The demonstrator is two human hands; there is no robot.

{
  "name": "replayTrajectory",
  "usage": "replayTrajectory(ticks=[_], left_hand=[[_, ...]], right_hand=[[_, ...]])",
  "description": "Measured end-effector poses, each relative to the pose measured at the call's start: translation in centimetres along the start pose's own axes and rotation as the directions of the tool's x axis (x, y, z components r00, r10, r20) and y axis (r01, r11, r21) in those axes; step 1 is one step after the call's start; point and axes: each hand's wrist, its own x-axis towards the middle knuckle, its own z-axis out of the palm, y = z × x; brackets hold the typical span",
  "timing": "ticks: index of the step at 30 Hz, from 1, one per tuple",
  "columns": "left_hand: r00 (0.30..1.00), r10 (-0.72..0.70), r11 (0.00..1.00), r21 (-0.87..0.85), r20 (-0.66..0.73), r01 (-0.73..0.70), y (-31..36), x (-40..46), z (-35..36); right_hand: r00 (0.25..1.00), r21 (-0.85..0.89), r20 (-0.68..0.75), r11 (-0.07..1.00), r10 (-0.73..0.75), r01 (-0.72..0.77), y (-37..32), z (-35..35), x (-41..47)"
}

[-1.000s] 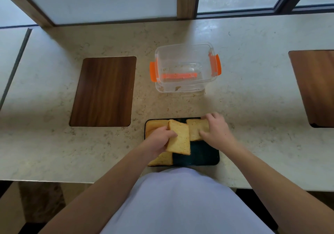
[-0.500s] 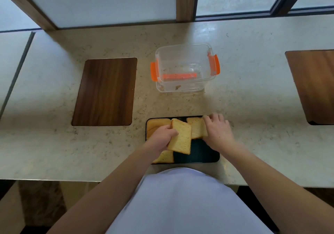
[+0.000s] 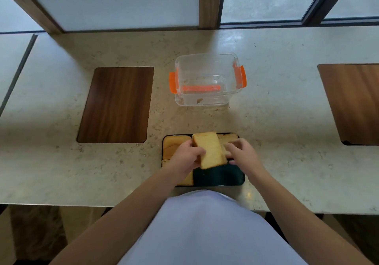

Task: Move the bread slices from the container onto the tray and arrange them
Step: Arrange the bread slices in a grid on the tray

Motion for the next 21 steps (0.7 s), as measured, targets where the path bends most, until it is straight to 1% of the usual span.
replayTrajectory(ticks=[1,2,3,4,6,8,10,12,14,16,17,19,21], left_hand=[[1.0,0.026,0.997,-0.075,-0.004,-0.026,-0.1,0.0,0.3],[0.998,0.054,0.99,-0.13,-0.008,-0.055,-0.2,0.0,0.5],[0.997,0.081,0.985,-0.155,-0.012,-0.082,-0.2,0.1,0.6],[0.995,0.103,0.983,-0.148,-0.018,-0.104,-0.2,0.1,0.7],[0.991,0.135,0.987,-0.09,-0.024,-0.137,-0.3,0.0,0.8],[0.988,0.153,0.987,-0.041,-0.015,-0.154,-0.6,0.1,0.9],[0.987,0.157,0.988,0.012,-0.028,-0.157,-0.9,0.1,0.8],[0.989,0.131,0.986,0.115,-0.066,-0.123,-1.5,0.2,0.7],[0.99,0.101,0.964,0.255,-0.1,-0.073,-2.3,0.4,0.6],[0.994,0.048,0.941,0.339,-0.097,-0.013,-3.1,0.3,0.5],[0.997,0.007,0.937,0.348,-0.079,0.021,-3.4,0.2,0.5],[0.996,-0.08,0.932,0.352,-0.026,0.084,-3.9,0.0,0.6],[0.991,-0.13,0.928,0.355,0.014,0.116,-4.2,-0.1,0.7]], right_hand=[[0.991,0.162,0.095,0.981,0.096,-0.111,0.2,0.0,-0.8],[0.973,0.28,0.181,0.941,0.141,-0.188,0.5,0.0,-1.5],[0.962,0.358,0.23,0.907,0.144,-0.222,0.9,0.0,-2.0],[0.961,0.413,0.244,0.883,0.13,-0.224,1.1,-0.1,-2.3],[0.972,0.469,0.209,0.861,0.105,-0.194,1.5,-0.3,-2.7],[0.984,0.476,0.15,0.865,0.096,-0.157,1.8,-0.4,-2.8],[0.986,0.484,0.124,0.861,0.109,-0.156,2.2,-0.6,-2.7],[0.984,0.467,0.107,0.866,0.145,-0.178,2.7,-0.6,-2.7],[0.979,0.426,0.065,0.881,0.196,-0.204,3.4,-0.6,-2.6],[0.968,0.408,0.02,0.882,0.25,-0.236,4.1,-0.8,-2.6],[0.963,0.383,-0.007,0.89,0.271,-0.247,4.5,-0.8,-2.5],[0.953,0.258,-0.08,0.929,0.294,-0.265,5.4,-0.9,-2.4],[0.949,0.149,-0.131,0.953,0.285,-0.265,5.9,-0.9,-2.4]])
